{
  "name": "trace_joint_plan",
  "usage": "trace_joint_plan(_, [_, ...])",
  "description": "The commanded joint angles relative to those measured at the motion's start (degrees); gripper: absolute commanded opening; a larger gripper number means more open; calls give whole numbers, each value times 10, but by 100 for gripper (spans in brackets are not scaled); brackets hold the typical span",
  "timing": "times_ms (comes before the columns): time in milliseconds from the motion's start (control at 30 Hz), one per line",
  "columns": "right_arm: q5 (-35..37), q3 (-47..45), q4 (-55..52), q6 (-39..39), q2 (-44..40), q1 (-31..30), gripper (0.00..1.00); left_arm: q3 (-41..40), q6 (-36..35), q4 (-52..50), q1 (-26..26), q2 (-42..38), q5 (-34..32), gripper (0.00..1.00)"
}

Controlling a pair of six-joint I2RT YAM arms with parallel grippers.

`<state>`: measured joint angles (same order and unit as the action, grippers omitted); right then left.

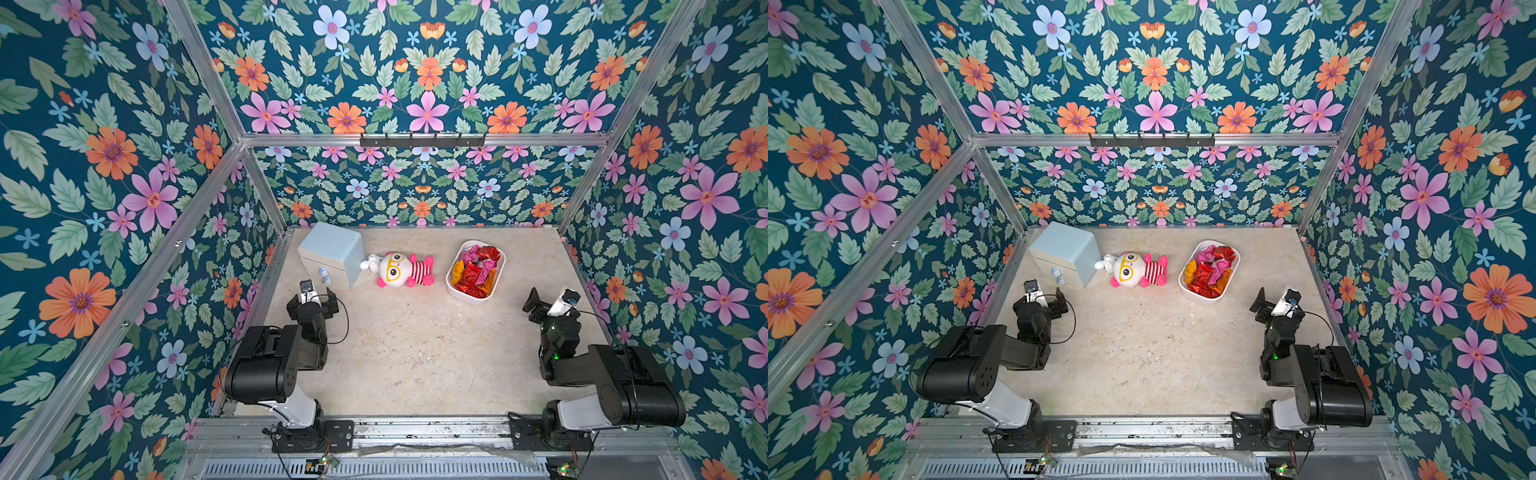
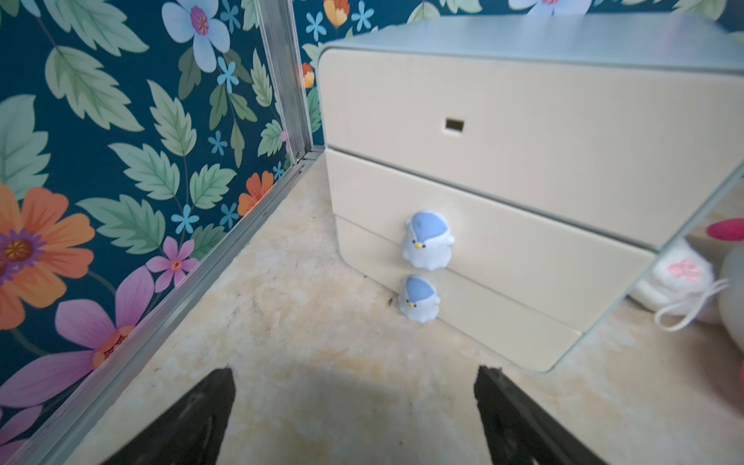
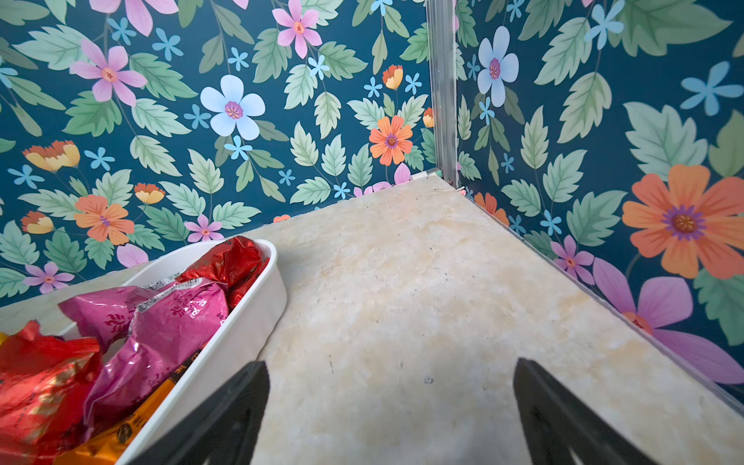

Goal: Put the tea bags into the storage box
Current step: Reset both arms

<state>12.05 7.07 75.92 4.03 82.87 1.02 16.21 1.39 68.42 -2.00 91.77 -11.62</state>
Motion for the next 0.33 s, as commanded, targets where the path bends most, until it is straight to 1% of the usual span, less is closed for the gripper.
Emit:
trace_joint_plan(0, [-28, 6, 7, -10, 0, 0, 99, 2, -4, 8, 1, -3, 21, 99])
trace_joint_plan(33, [-46, 9, 2, -16, 1, 0, 99, 1, -5, 18, 1, 0, 21, 99])
trace_joint_plan(100, [-54, 9, 1, -21, 1, 0, 99, 3, -3, 4, 1, -5, 23, 99])
trace_joint_plan(300, [-57, 10, 1, -20, 1, -1, 100, 3, -4, 9, 0, -2, 22, 99])
